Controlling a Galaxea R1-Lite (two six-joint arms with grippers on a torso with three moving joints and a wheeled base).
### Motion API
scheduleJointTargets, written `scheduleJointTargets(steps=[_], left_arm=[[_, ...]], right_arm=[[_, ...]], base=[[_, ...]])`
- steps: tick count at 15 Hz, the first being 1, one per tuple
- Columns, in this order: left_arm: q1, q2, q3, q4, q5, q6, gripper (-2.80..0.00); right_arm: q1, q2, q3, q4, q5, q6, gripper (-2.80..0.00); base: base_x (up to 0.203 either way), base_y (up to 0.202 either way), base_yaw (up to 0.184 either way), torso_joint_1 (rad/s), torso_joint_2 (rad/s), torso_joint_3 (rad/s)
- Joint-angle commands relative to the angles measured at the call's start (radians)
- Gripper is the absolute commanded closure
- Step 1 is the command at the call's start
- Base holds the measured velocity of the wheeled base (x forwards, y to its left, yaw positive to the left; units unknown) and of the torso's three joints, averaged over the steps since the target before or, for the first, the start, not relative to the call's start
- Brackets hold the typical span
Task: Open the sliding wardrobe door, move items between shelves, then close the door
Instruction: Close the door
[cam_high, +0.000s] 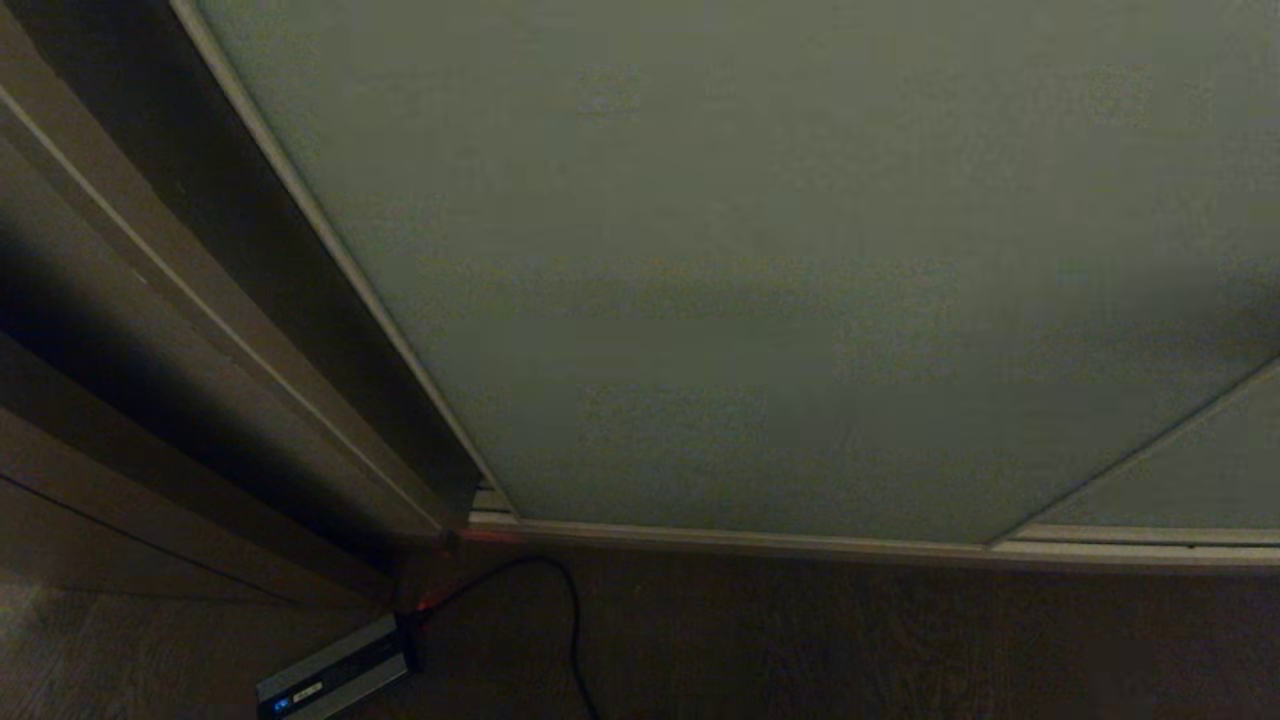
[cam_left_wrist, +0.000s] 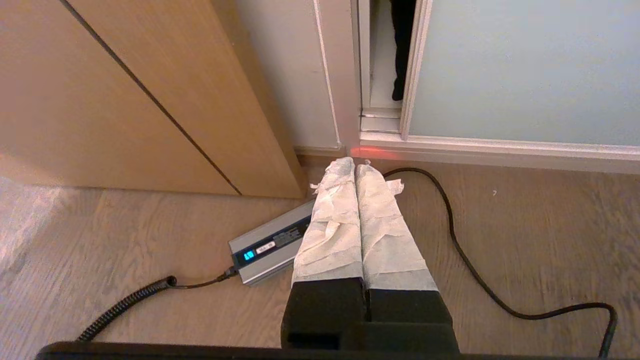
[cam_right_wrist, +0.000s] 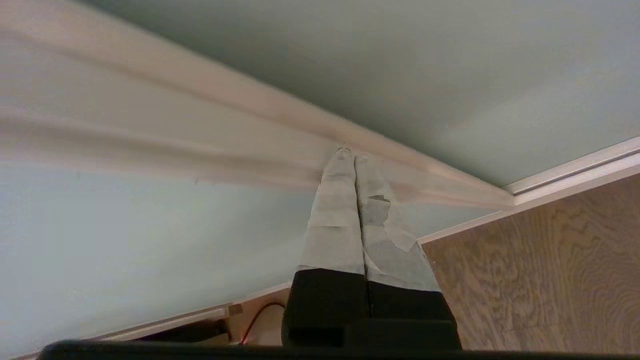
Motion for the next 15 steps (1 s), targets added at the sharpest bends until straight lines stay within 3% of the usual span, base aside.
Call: scheduleJointTargets(steps=[1, 8, 15], left_arm=[[0.0, 0.001, 0.0, 0.0, 0.001, 0.0, 0.0], [0.0, 0.001, 0.0, 0.0, 0.001, 0.0, 0.0], [0.0, 0.001, 0.0, 0.0, 0.001, 0.0, 0.0]], right_arm=[[0.008, -0.027, 0.015, 0.0, 0.007, 0.003, 0.0], [0.057, -0.085, 0.083, 0.0, 0.007, 0.001, 0.0], [0.048, -0.137, 0.106, 0.0, -0.001, -0.004, 0.0]], base=[[0.0, 0.0, 0.0, 0.0, 0.0, 0.0], [0.0, 0.0, 0.0, 0.0, 0.0, 0.0], [0.0, 0.0, 0.0, 0.0, 0.0, 0.0]])
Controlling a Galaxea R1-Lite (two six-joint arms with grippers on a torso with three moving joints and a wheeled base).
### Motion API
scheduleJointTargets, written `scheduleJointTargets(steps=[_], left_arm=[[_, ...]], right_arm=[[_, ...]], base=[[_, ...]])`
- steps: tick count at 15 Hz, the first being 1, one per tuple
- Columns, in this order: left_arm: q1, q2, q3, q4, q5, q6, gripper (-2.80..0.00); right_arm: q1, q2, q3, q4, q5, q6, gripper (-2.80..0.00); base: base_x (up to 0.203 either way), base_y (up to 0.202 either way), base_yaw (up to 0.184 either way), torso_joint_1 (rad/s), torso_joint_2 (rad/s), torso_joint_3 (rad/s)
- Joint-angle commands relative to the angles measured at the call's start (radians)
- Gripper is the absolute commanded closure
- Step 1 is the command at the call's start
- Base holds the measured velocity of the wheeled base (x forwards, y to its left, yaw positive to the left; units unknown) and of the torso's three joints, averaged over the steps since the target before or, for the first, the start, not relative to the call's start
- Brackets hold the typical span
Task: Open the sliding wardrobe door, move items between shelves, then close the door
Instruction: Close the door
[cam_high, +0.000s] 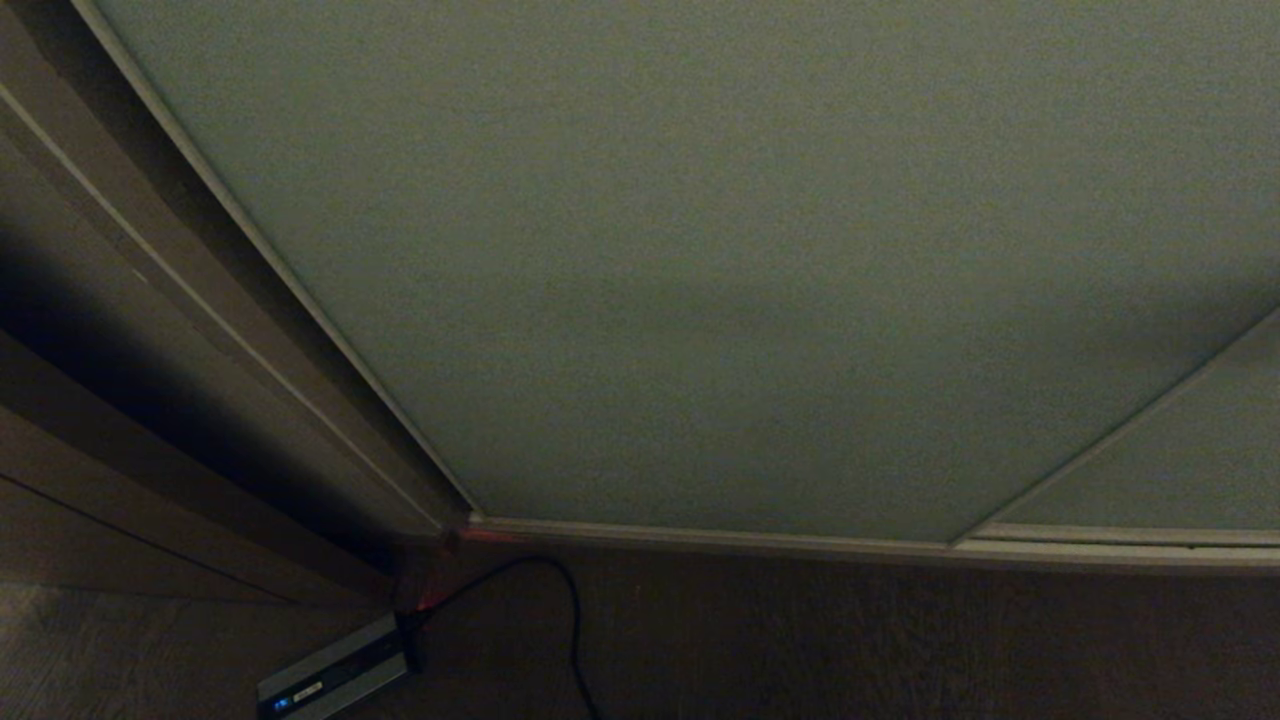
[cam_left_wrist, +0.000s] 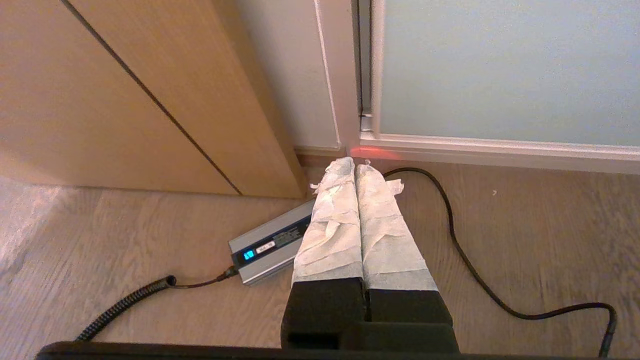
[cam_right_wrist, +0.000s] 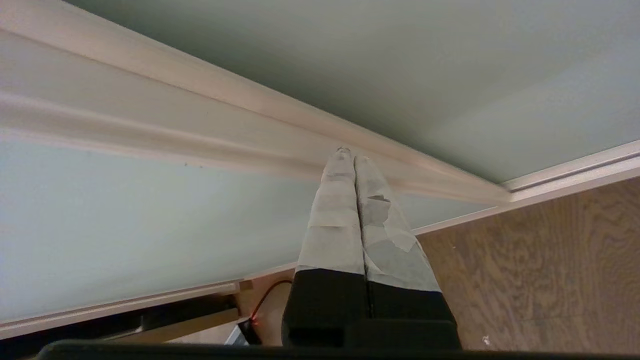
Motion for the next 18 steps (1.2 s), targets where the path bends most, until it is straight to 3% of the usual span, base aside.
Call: scheduleJointTargets(steps=[1, 4, 7, 10, 13, 15, 18], left_arm=[[0.0, 0.001, 0.0, 0.0, 0.001, 0.001, 0.0], [0.0, 0.001, 0.0, 0.0, 0.001, 0.001, 0.0], [0.0, 0.001, 0.0, 0.0, 0.001, 0.001, 0.0], [0.0, 0.001, 0.0, 0.0, 0.001, 0.001, 0.0], [0.0, 0.001, 0.0, 0.0, 0.001, 0.001, 0.0], [0.0, 0.001, 0.0, 0.0, 0.001, 0.001, 0.0], [0.0, 0.001, 0.0, 0.0, 0.001, 0.001, 0.0]], right_arm=[[-0.002, -0.063, 0.032, -0.001, 0.001, -0.014, 0.0], [0.0, -0.196, 0.126, 0.006, -0.067, -0.151, 0.0], [0.056, -0.361, 0.244, 0.0, -0.269, -0.283, 0.0], [0.186, -0.533, 0.416, -0.01, -0.471, -0.433, 0.0], [0.386, -0.727, 0.614, -0.039, -0.67, -0.532, 0.0], [0.49, -0.878, 0.766, -0.042, -0.743, -0.562, 0.0], [0.618, -1.12, 0.97, -0.021, -0.784, -0.592, 0.0]], base=[[0.0, 0.0, 0.0, 0.0, 0.0, 0.0], [0.0, 0.0, 0.0, 0.0, 0.0, 0.0], [0.0, 0.0, 0.0, 0.0, 0.0, 0.0], [0.0, 0.0, 0.0, 0.0, 0.0, 0.0], [0.0, 0.0, 0.0, 0.0, 0.0, 0.0], [0.0, 0.0, 0.0, 0.0, 0.0, 0.0], [0.0, 0.0, 0.0, 0.0, 0.0, 0.0]])
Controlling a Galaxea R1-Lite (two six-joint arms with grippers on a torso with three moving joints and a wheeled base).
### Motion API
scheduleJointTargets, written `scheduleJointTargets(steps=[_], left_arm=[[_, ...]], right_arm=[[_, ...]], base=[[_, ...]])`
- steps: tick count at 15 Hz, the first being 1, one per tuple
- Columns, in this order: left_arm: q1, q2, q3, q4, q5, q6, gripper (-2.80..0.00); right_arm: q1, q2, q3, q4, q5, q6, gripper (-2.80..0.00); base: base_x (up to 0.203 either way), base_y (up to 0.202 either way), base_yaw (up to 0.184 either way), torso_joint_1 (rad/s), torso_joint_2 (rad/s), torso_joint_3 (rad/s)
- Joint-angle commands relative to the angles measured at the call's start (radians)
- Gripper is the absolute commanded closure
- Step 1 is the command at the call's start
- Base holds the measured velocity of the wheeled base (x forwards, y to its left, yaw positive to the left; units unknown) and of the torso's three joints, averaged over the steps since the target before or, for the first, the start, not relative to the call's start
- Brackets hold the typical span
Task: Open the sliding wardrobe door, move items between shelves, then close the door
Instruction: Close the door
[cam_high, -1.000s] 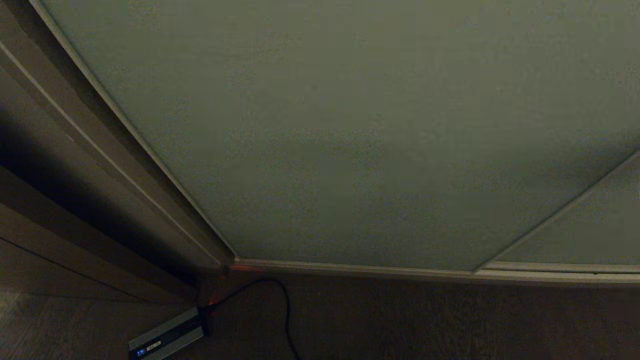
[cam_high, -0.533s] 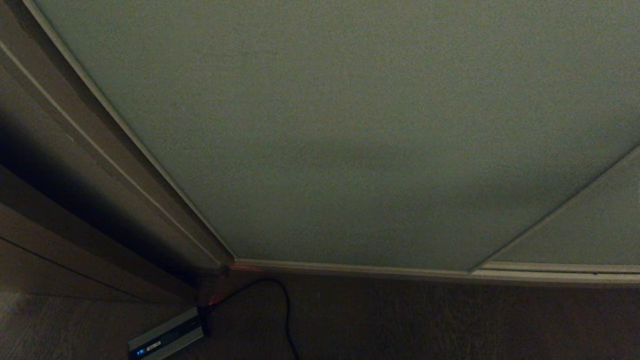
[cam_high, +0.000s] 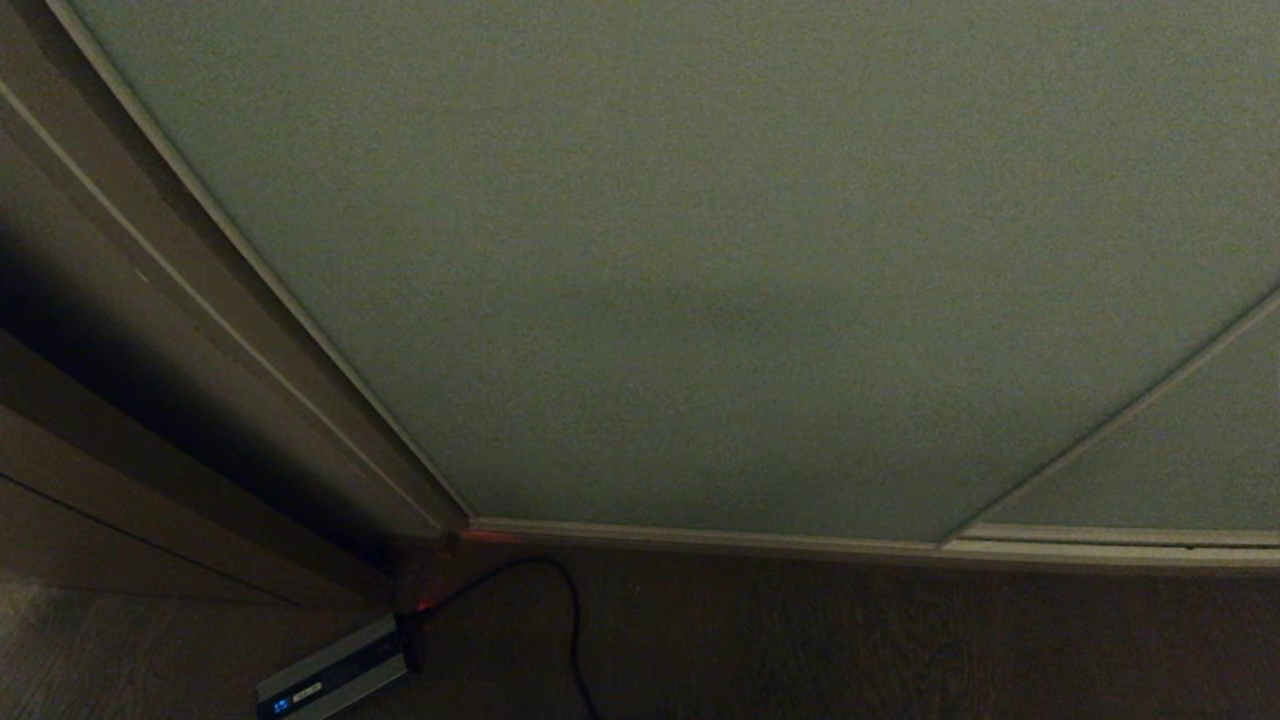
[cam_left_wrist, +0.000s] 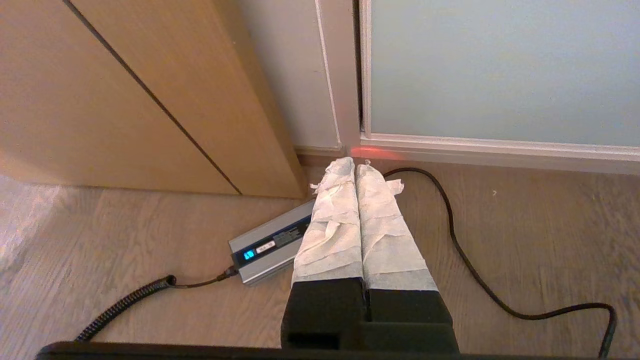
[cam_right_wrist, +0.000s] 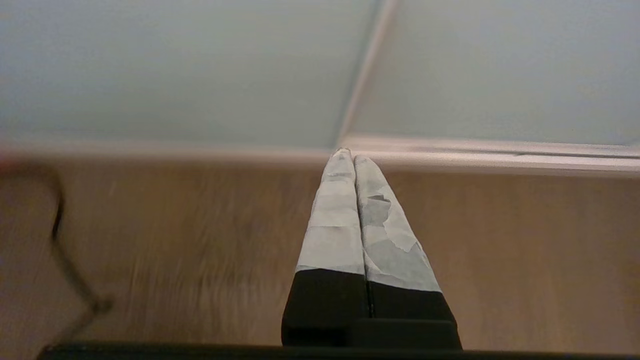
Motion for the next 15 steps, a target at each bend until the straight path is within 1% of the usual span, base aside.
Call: scheduleJointTargets(steps=[1, 2, 3, 4, 6, 7, 8, 9, 10, 13, 15], left_arm=[[0.0, 0.001, 0.0, 0.0, 0.001, 0.001, 0.0], [0.0, 0.001, 0.0, 0.0, 0.001, 0.001, 0.0], [0.0, 0.001, 0.0, 0.0, 0.001, 0.001, 0.0], [0.0, 0.001, 0.0, 0.0, 0.001, 0.001, 0.0], [0.0, 0.001, 0.0, 0.0, 0.001, 0.001, 0.0], [0.0, 0.001, 0.0, 0.0, 0.001, 0.001, 0.0], [0.0, 0.001, 0.0, 0.0, 0.001, 0.001, 0.0], [0.0, 0.001, 0.0, 0.0, 0.001, 0.002, 0.0], [0.0, 0.001, 0.0, 0.0, 0.001, 0.001, 0.0], [0.0, 0.001, 0.0, 0.0, 0.001, 0.001, 0.0], [0.0, 0.001, 0.0, 0.0, 0.001, 0.001, 0.0]], right_arm=[[0.069, -0.198, 0.143, 0.015, -0.01, -0.023, 0.0], [0.093, -0.214, 0.187, 0.027, -0.021, -0.025, 0.0], [0.102, -0.213, 0.195, 0.036, -0.017, -0.005, 0.0], [0.104, -0.215, 0.219, 0.034, 0.003, -0.015, 0.0], [0.105, -0.215, 0.306, 0.007, 0.06, -0.077, 0.0], [0.113, -0.217, 0.332, -0.051, 0.078, -0.079, 0.0], [0.152, -0.229, 0.335, -0.057, 0.076, -0.047, 0.0], [0.216, -0.25, 0.332, -0.047, 0.063, -0.02, 0.0], [0.247, -0.271, 0.332, -0.037, 0.041, -0.007, 0.0], [0.225, -0.463, 0.341, -0.007, -0.034, 0.028, 0.0], [0.209, -0.497, 0.352, 0.012, -0.098, 0.05, 0.0]], base=[[0.0, 0.0, 0.0, 0.0, 0.0, 0.0], [0.0, 0.0, 0.0, 0.0, 0.0, 0.0], [0.0, 0.0, 0.0, 0.0, 0.0, 0.0], [0.0, 0.0, 0.0, 0.0, 0.0, 0.0], [0.0, 0.0, 0.0, 0.0, 0.0, 0.0], [0.0, 0.0, 0.0, 0.0, 0.0, 0.0], [0.0, 0.0, 0.0, 0.0, 0.0, 0.0], [0.0, 0.0, 0.0, 0.0, 0.0, 0.0], [0.0, 0.0, 0.0, 0.0, 0.0, 0.0], [0.0, 0.0, 0.0, 0.0, 0.0, 0.0], [0.0, 0.0, 0.0, 0.0, 0.0, 0.0]])
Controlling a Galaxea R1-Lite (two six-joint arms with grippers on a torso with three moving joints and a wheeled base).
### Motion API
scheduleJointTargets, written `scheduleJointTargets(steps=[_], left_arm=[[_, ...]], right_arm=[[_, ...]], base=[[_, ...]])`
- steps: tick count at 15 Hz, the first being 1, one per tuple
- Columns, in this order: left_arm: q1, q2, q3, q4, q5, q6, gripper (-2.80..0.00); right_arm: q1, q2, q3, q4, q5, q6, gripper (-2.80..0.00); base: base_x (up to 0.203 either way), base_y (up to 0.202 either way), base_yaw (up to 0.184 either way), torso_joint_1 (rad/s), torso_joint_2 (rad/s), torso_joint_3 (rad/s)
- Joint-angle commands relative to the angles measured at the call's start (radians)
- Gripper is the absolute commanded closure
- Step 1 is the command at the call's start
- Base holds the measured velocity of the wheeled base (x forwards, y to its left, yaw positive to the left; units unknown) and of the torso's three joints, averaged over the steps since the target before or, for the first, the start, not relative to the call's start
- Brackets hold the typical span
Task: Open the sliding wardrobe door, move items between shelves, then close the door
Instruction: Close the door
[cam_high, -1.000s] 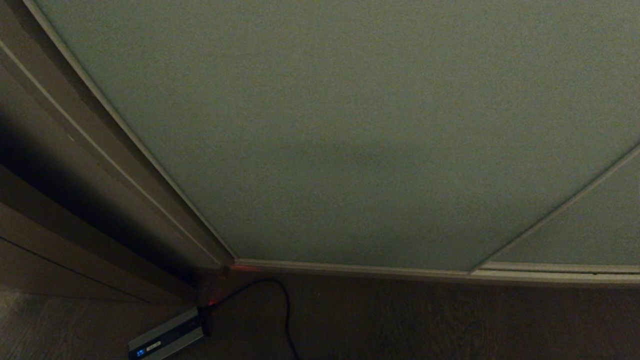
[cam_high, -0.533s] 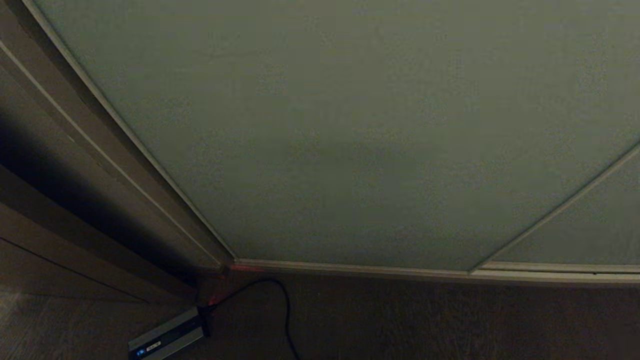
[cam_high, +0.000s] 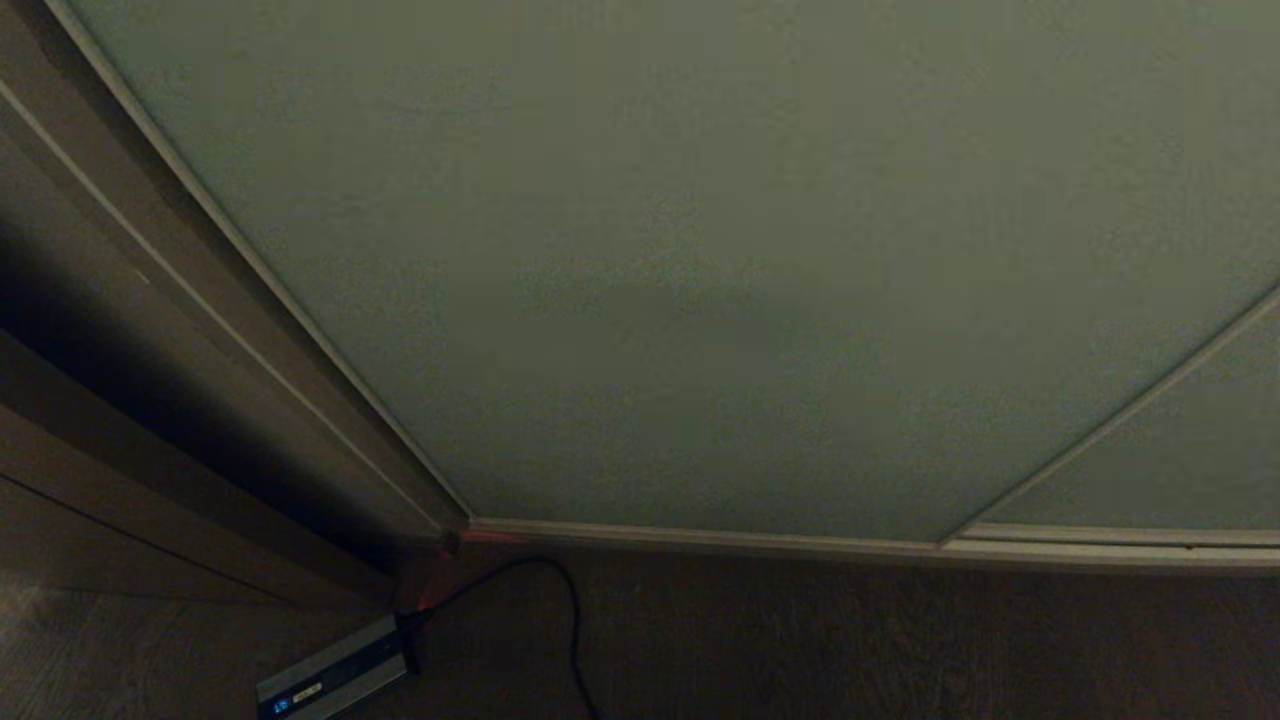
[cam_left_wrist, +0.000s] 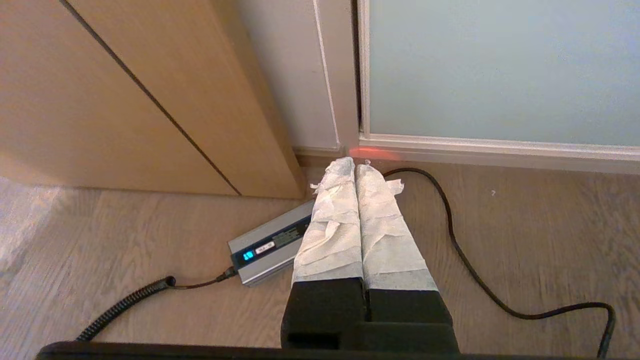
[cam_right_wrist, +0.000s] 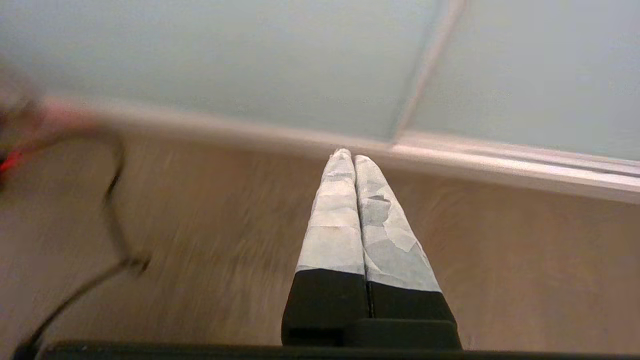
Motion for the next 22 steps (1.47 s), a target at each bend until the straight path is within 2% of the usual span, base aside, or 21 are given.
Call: scheduleJointTargets(steps=[1, 4, 7, 22], left_arm=[[0.0, 0.001, 0.0, 0.0, 0.001, 0.0, 0.0], [0.0, 0.001, 0.0, 0.0, 0.001, 0.0, 0.0], [0.0, 0.001, 0.0, 0.0, 0.001, 0.0, 0.0], [0.0, 0.001, 0.0, 0.0, 0.001, 0.002, 0.0]], right_arm=[[-0.007, -0.059, 0.009, 0.018, -0.015, -0.003, 0.0], [-0.007, -0.059, 0.009, 0.034, -0.011, -0.086, 0.0], [-0.007, -0.057, 0.009, 0.03, -0.015, 0.005, 0.0], [-0.007, -0.057, 0.009, 0.03, -0.015, 0.005, 0.0]], base=[[0.0, 0.0, 0.0, 0.0, 0.0, 0.0], [0.0, 0.0, 0.0, 0.0, 0.0, 0.0], [0.0, 0.0, 0.0, 0.0, 0.0, 0.0], [0.0, 0.0, 0.0, 0.0, 0.0, 0.0]])
